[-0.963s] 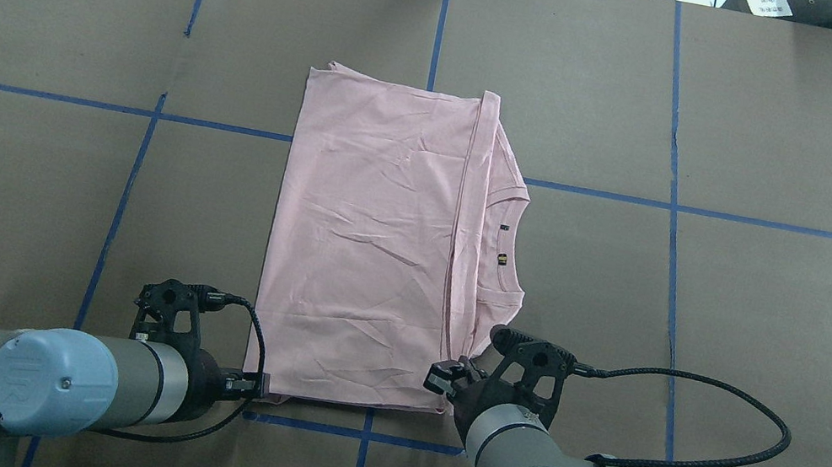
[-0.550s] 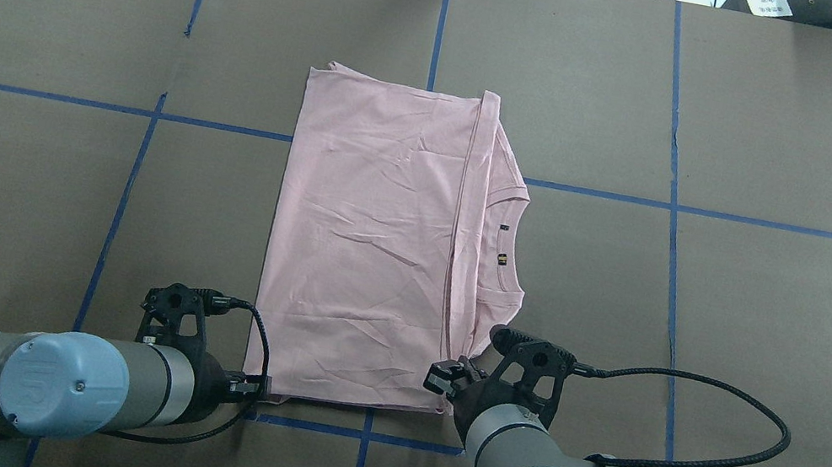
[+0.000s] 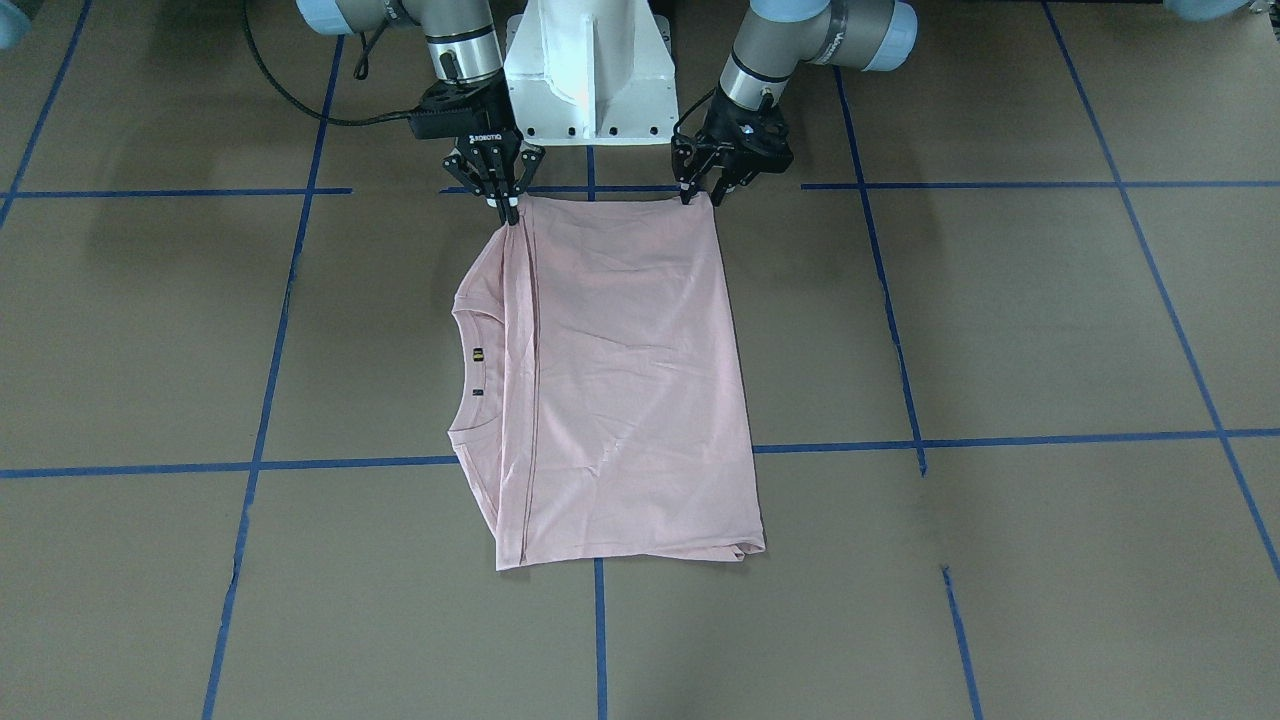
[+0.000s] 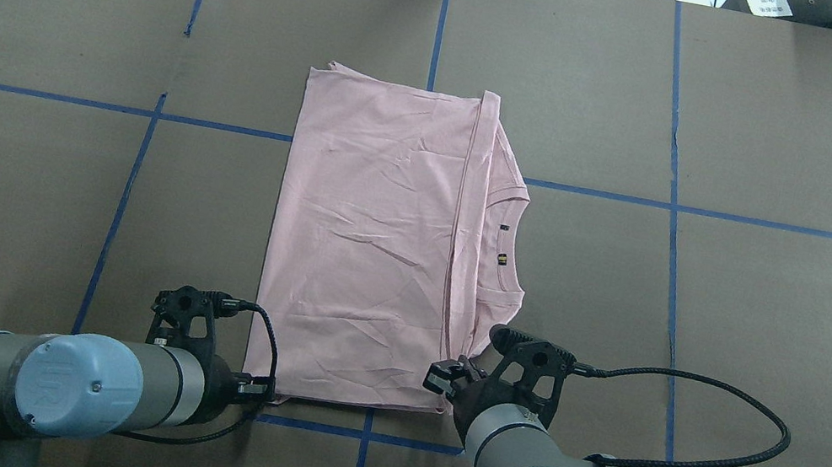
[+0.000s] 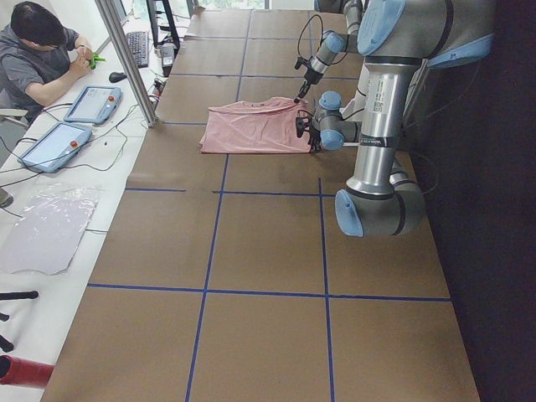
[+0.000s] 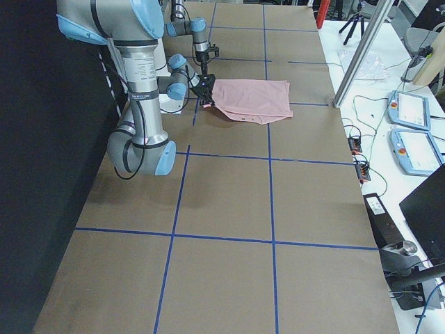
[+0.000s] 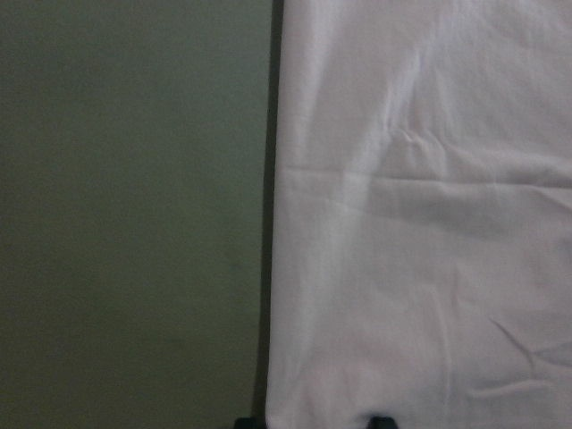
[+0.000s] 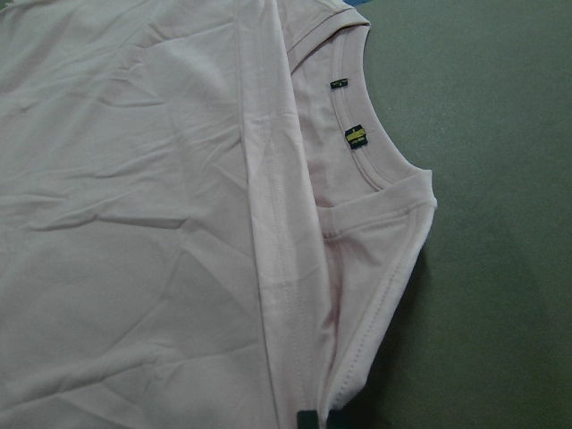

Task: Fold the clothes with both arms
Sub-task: 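Pinch the shirt's near edge with both grippers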

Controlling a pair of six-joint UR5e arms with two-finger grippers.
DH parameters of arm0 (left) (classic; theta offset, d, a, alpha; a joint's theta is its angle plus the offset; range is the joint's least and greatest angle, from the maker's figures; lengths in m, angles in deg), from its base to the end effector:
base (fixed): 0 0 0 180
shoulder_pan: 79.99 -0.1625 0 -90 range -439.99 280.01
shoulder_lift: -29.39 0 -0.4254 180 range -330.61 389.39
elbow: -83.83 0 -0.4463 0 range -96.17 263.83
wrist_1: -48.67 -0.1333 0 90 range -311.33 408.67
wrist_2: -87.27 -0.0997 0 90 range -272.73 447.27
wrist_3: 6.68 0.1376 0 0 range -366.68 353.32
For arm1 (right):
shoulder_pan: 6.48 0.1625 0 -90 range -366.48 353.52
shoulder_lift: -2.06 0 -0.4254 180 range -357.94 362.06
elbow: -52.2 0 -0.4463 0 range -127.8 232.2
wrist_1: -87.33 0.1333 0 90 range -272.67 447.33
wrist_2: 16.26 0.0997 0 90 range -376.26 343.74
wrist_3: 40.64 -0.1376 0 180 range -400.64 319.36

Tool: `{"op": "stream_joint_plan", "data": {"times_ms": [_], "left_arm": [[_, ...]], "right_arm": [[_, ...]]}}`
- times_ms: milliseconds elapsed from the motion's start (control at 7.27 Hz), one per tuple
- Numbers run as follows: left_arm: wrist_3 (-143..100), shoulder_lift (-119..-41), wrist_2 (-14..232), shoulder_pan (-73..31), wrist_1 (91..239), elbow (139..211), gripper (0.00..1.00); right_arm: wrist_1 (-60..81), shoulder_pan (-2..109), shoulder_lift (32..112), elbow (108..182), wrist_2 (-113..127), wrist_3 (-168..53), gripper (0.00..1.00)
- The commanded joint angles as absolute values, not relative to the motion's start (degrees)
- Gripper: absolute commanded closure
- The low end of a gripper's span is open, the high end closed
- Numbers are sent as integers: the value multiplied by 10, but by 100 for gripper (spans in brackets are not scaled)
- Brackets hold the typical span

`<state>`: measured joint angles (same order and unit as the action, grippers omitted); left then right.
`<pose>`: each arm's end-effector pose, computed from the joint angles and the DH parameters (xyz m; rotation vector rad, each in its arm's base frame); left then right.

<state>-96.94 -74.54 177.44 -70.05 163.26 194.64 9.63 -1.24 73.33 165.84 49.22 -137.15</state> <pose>0.6058 -0.2411 0.3055 0.0848 1.0333 -0.1603 -0.6061 -0.2468 0.2557 0.3864 -0.9483 0.3910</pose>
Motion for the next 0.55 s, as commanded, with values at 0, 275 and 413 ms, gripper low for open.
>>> {"op": "stream_joint_plan", "data": {"times_ms": [0,275,413], "left_arm": [[-969,-746,1774,-701,1632,1947,96],[-965,-744,1774,-701,1632,1949,100],[-962,-744,1774,-699,1629,1960,100]], "right_arm": [[96,-13,733,1658,492,-1371,100],[96,-13,734,1658,492,-1371,100],[96,-12,735,1657,493,-1371,100]]}}
